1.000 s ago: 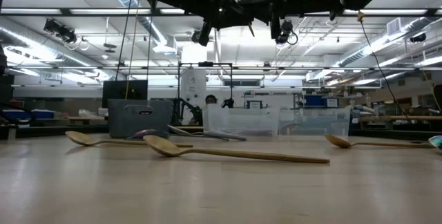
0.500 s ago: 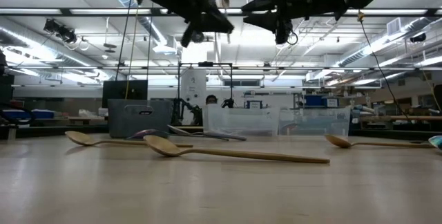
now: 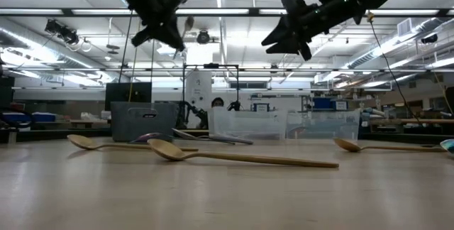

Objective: Sort silverware by color (type)
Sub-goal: Put the gold spoon into the black bin

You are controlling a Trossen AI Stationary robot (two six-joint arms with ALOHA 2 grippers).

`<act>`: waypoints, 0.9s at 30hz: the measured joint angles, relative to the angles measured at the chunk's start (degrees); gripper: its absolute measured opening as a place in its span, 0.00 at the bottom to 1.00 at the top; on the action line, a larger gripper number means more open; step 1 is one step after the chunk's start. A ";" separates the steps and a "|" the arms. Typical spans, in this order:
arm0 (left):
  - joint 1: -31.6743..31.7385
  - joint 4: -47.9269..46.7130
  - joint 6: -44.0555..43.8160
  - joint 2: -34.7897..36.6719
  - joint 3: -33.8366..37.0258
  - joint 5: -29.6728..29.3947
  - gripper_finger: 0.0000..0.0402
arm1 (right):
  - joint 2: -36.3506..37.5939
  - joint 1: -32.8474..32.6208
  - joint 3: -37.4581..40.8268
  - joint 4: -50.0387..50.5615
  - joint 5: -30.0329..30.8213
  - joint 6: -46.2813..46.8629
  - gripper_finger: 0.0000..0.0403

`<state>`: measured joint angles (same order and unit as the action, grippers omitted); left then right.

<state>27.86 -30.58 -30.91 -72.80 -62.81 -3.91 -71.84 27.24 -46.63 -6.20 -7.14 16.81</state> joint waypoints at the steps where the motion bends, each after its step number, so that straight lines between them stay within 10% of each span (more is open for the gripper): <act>1: 1.11 -1.38 0.36 -0.19 0.00 -0.12 0.06 | -0.01 0.00 0.00 0.98 0.00 -0.03 0.39; 18: 11.09 -8.74 3.38 -2.90 0.66 3.88 0.07 | -0.21 0.42 0.00 3.02 8.70 -3.06 0.39; 27: 11.08 -11.09 3.16 -2.90 3.08 3.64 0.08 | -0.21 0.39 -0.02 5.98 3.48 -0.12 0.39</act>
<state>38.94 -41.67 -27.75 -75.70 -59.73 -0.27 -72.05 27.64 -46.65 -0.22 -3.65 16.70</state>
